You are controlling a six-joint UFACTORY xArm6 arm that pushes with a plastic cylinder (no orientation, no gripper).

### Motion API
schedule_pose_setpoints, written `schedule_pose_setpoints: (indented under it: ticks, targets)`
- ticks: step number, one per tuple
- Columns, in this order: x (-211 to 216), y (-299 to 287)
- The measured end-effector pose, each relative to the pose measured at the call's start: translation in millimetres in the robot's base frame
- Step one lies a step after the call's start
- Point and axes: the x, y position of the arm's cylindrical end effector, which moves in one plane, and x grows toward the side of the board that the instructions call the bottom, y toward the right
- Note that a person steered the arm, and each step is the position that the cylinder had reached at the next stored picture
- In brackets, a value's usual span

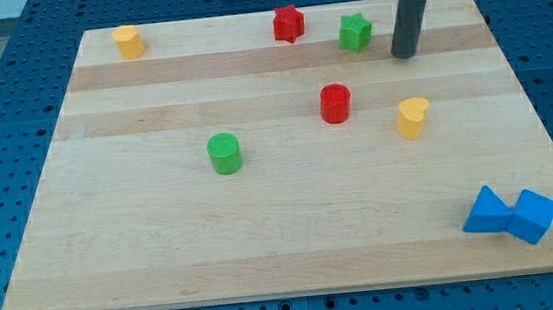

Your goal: Move the red circle towards the bottom side of the green star

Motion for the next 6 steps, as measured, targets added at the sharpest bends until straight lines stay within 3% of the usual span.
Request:
schedule_pose_setpoints:
  ticks: [2, 4, 6]
  targets:
    - [65.9, -25.7]
    - [111.2, -91.2]
    - [115.0, -128.6]
